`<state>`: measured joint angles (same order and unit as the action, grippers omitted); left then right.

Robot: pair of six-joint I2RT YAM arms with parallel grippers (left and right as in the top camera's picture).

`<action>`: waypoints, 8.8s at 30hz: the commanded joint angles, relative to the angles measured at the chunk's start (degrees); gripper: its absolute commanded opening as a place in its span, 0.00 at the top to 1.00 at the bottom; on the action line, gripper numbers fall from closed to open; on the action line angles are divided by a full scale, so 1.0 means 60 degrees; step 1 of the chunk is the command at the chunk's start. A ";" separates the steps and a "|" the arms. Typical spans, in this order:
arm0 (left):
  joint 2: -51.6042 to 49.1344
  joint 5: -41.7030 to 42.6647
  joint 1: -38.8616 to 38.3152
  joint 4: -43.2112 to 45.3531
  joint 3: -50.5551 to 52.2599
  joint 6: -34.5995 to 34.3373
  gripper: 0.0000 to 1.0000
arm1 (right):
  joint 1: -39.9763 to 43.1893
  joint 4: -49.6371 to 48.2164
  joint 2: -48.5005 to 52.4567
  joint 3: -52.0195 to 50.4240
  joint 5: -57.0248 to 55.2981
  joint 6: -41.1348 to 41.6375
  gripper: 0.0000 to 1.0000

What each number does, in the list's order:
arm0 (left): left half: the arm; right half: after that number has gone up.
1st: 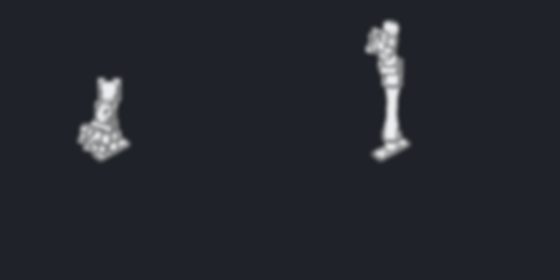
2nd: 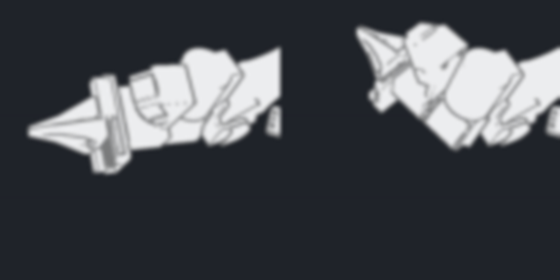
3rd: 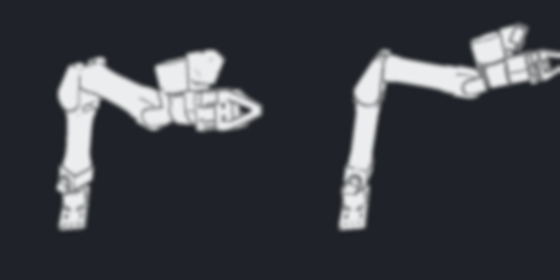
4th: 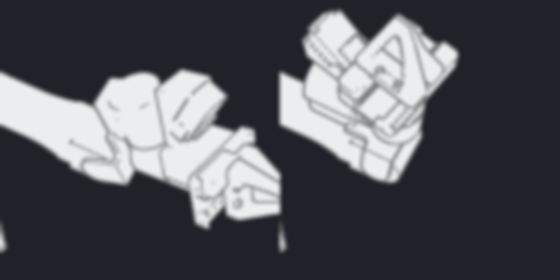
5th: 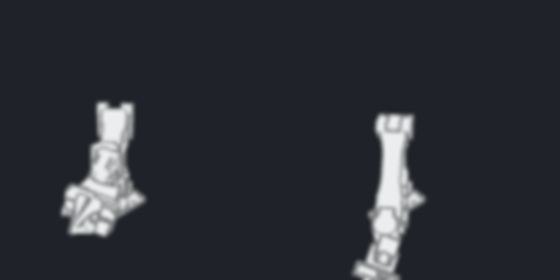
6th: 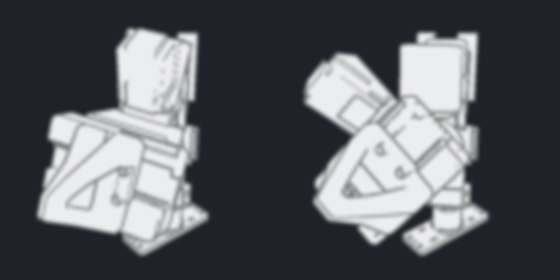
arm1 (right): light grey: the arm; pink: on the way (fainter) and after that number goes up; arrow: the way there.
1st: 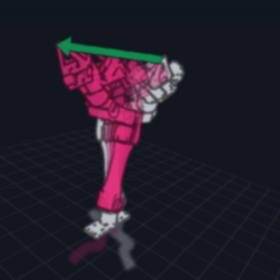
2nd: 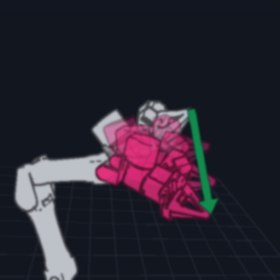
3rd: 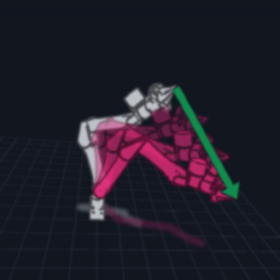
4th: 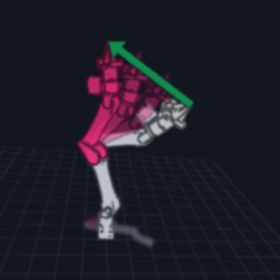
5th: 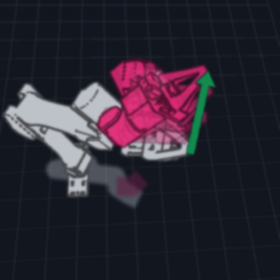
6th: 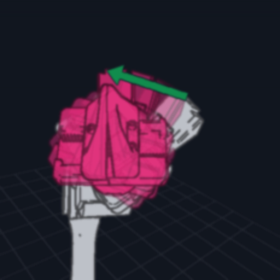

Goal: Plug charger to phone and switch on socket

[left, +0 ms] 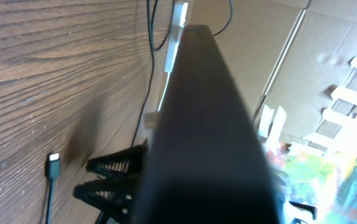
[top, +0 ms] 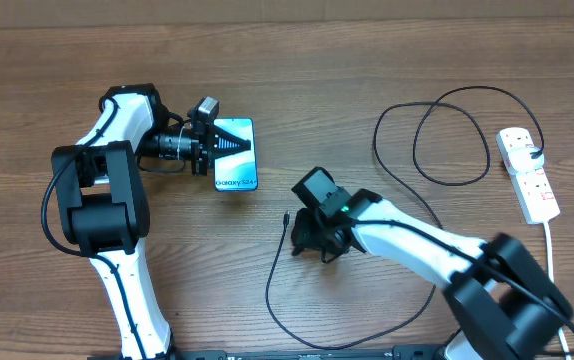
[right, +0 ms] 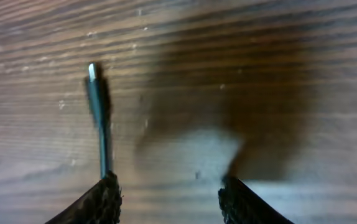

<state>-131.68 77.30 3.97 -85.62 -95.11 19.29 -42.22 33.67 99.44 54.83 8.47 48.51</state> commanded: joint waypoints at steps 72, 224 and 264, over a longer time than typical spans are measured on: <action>0.0415 0.0033 0.0022 -0.0266 -0.0022 0.0138 0.96 | 0.4033 0.2448 0.1115 0.1541 -0.1821 -0.2317 0.64; 0.2557 0.2091 -0.0284 -0.1876 -0.0069 0.2750 0.96 | 0.1370 -0.5038 -0.1501 0.1213 0.8440 -0.1555 0.96; 0.2557 0.2127 -0.0273 -0.1869 -0.0069 0.2710 0.96 | 0.2047 -0.4309 -0.1501 0.1213 0.8346 -0.1333 0.96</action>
<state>-117.97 88.42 2.72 -96.20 -95.04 34.94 -30.63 7.75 90.80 61.17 61.45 40.29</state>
